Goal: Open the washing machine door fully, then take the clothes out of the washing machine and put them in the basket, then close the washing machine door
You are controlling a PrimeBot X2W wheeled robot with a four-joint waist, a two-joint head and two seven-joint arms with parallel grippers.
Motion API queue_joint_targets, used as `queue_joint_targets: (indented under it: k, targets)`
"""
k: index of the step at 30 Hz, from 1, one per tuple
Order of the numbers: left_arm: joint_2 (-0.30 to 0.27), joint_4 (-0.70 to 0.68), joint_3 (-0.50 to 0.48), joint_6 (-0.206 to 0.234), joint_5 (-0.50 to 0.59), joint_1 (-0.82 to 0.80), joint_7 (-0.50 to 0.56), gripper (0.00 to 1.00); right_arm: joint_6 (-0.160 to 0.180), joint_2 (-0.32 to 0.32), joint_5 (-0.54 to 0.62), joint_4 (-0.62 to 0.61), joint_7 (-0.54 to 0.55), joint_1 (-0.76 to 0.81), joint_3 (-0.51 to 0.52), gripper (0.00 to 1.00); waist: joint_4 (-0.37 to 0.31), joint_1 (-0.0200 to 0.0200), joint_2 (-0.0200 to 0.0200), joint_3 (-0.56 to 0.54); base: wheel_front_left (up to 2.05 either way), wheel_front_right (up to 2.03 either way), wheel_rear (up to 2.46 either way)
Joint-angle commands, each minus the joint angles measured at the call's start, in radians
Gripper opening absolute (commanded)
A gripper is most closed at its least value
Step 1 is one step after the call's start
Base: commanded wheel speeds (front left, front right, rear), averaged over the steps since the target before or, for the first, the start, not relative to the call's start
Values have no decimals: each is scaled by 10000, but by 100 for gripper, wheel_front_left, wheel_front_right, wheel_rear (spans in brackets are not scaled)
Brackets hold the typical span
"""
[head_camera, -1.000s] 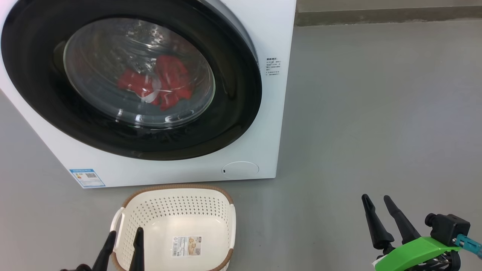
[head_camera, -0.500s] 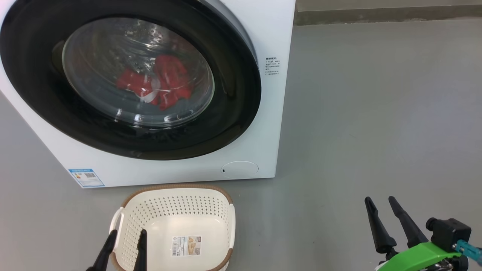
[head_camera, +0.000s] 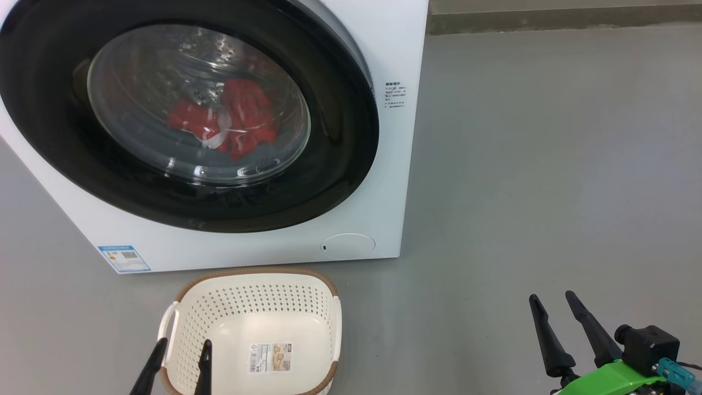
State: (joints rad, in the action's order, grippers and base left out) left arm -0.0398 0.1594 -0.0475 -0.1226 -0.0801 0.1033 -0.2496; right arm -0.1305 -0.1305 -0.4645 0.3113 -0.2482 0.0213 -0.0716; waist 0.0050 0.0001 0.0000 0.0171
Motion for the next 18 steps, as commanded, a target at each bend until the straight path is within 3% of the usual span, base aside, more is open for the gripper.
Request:
queue_joint_targets:
  k: [1, 16, 17, 18]
  targets:
    - [-105, -182, -383, -8, -73, -113, -122, 100, -2, -158, 119, -235, -136, -60, -151, 100, 2, -1, 0, -3, 0, 0, 0]
    - [-105, -144, -374, -61, -269, -176, -122, 100, -2, -52, 15, -286, -136, -40, -62, 100, 36, -1, 0, 12, 0, 0, 0]
    - [-105, -151, -366, -62, -268, -183, -122, 100, -2, -42, -20, -296, -136, -71, -89, 47, 38, -1, 0, 34, 0, 0, 0]
    - [-105, -157, -347, -64, -273, -198, -122, 100, -2, -39, -40, -316, -136, -119, -142, 13, 46, -1, 0, 51, 0, 0, 0]
